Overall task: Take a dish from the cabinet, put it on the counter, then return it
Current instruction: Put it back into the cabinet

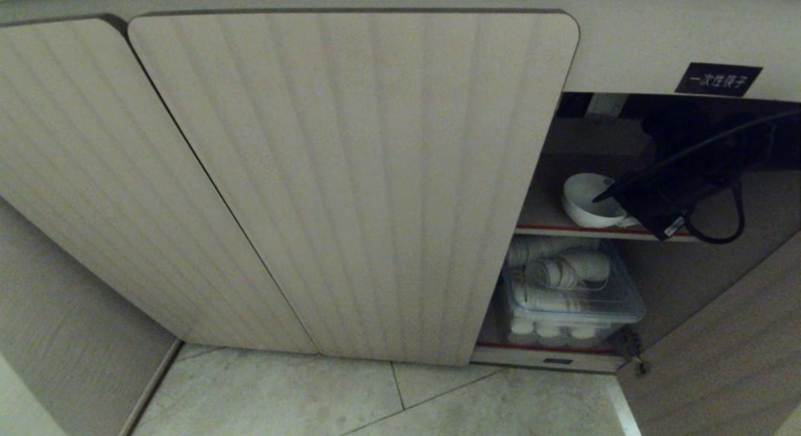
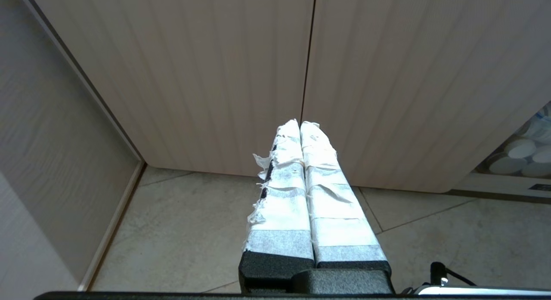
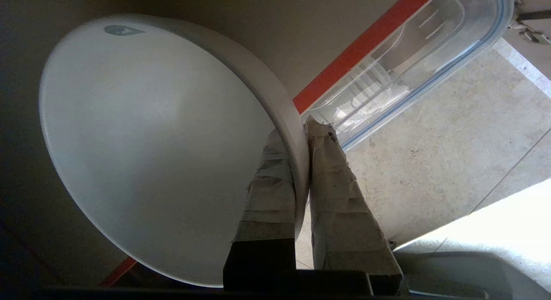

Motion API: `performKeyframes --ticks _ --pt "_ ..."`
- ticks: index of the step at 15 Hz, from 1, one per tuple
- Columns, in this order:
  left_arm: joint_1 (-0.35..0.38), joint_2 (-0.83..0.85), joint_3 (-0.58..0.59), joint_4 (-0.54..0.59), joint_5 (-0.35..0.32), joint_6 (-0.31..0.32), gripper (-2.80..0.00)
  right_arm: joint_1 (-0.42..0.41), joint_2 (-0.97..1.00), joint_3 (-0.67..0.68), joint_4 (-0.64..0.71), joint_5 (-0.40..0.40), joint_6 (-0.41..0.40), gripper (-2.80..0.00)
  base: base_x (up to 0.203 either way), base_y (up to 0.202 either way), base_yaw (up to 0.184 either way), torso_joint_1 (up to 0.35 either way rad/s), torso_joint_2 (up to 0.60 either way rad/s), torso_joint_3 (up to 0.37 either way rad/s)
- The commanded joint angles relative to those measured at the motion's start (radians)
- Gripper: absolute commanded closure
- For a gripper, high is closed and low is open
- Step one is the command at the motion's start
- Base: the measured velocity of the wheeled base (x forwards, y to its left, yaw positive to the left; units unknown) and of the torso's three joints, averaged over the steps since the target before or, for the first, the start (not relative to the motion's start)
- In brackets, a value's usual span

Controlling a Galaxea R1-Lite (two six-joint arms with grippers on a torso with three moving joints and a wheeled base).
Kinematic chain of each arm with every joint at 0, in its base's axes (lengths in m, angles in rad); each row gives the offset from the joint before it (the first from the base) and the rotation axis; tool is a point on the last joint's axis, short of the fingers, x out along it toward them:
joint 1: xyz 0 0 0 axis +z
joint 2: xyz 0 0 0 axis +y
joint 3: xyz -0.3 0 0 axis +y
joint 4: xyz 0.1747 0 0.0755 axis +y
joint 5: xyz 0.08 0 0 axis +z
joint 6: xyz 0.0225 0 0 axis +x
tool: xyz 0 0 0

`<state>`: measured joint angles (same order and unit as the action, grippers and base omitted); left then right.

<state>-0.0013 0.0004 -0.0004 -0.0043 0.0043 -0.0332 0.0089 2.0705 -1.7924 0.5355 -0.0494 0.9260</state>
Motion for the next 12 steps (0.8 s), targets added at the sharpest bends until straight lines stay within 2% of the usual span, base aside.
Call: performKeyframes --ticks 1,12 --pt "0.000 0.000 0.000 0.000 0.000 -0.001 0.00 0.000 0.013 -0.016 0.014 -0.001 0.006 0.00 0.000 0.000 0.000 0.000 0.00 0.000" --pt "0.000 0.000 0.000 0.000 0.000 -0.001 0.00 0.002 0.025 -0.025 0.017 -0.020 0.008 0.00 0.000 0.000 0.000 0.000 0.00 0.000"
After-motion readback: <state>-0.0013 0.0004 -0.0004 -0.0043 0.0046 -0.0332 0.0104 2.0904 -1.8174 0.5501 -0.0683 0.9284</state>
